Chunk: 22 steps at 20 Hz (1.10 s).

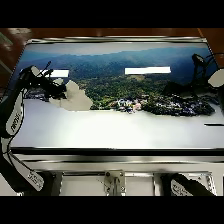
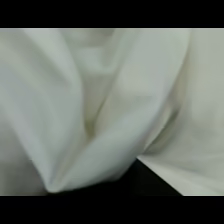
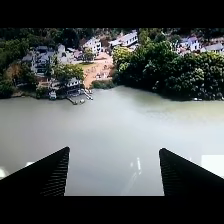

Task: Fold the shirts.

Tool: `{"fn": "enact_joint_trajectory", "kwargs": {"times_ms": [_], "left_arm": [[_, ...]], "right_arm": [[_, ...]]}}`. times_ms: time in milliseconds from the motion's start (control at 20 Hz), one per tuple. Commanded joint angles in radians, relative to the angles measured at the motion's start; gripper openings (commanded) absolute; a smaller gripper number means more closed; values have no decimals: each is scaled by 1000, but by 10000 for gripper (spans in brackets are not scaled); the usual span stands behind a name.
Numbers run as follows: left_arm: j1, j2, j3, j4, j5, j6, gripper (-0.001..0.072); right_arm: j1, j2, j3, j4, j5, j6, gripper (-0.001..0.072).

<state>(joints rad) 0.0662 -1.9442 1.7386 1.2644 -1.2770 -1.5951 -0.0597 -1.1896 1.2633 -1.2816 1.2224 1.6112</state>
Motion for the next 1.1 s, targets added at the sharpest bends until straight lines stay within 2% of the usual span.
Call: {"fn": "enact_joint_trajectory", "kwargs": {"times_ms": [0,150,250,300,400,550,600,700,750,900,950,1050], "left_arm": [[-3,24,12,-43,-26,60,37],[-51,195,12,-37,-22,132,37],[-116,352,11,-38,-14,148,37],[-155,433,11,-38,-8,148,37],[-256,603,11,-38,20,131,37],[-407,770,11,-16,37,40,37],[-457,797,11,5,37,2,37],[-561,808,8,25,35,-36,37],[-605,798,-6,28,37,-53,37],[-721,746,-117,30,44,-99,37],[-757,723,-178,30,73,-116,37],[-828,678,-319,27,228,-164,37]], "right_arm": [[1,0,1,-11,-6,0,677],[1,2,1,-31,-10,-32,677],[2,33,3,-28,-11,-66,662],[1,67,8,-29,-9,-81,578],[1,153,26,-30,-6,-111,564],[0,292,50,-29,11,-112,567],[0,333,50,-29,32,-112,596],[0,391,50,-34,137,-113,600],[0,407,50,-50,211,-113,658],[0,411,43,-135,410,-118,671],[0,411,29,-145,435,-120,671],[1,411,-24,-138,433,-108,671]]}}
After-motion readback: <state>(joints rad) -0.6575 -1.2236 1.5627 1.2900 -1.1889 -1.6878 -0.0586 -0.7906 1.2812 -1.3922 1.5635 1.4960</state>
